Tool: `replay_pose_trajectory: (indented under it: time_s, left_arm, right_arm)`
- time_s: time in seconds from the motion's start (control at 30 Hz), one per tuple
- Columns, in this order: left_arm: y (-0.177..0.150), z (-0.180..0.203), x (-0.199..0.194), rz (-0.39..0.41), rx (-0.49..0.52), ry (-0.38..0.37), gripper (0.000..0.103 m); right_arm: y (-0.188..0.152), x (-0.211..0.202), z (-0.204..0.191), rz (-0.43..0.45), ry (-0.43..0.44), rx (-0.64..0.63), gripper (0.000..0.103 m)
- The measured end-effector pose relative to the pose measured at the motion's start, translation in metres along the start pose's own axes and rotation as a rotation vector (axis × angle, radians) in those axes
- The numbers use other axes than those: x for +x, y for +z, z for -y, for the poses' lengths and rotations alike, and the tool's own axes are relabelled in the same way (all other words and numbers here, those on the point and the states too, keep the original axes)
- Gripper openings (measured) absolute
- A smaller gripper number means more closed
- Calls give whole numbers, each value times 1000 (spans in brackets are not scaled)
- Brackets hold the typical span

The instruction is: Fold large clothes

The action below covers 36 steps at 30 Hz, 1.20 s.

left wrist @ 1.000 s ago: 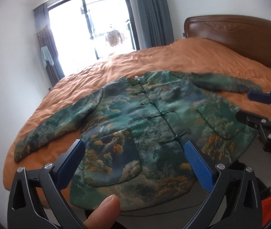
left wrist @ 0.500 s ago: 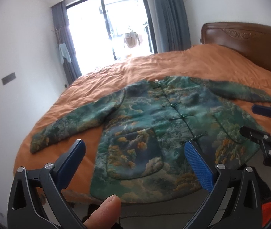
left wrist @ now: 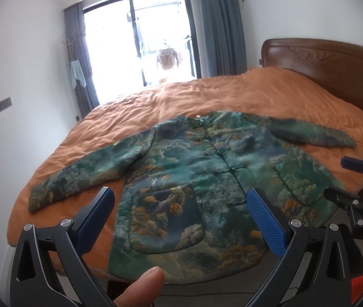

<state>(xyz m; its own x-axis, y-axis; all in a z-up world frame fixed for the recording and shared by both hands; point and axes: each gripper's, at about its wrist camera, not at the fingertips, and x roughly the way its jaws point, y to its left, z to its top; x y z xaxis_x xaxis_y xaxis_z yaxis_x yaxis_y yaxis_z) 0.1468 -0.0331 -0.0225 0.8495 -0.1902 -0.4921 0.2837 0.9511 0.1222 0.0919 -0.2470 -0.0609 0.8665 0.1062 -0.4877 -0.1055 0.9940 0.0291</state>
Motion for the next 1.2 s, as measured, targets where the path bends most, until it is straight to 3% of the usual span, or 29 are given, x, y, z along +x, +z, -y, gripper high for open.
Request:
replay_pose_trajectory:
  time_s: [0.53, 0.8, 1.03, 1.2]
  left_arm:
    - [-2, -5, 6, -66, -42, -1, 103]
    - [23, 11, 10, -60, 8, -37, 103]
    - [64, 49, 43, -46, 55, -80, 103]
    - [75, 79, 69, -87, 34, -154, 103]
  right_arm:
    - [-15, -6, 21, -26, -29, 55, 76]
    - [-17, -3, 55, -12, -44, 122, 76]
    - [-1, 11, 129, 44, -156, 175, 76]
    - [-20, 29, 227, 68, -242, 418, 76]
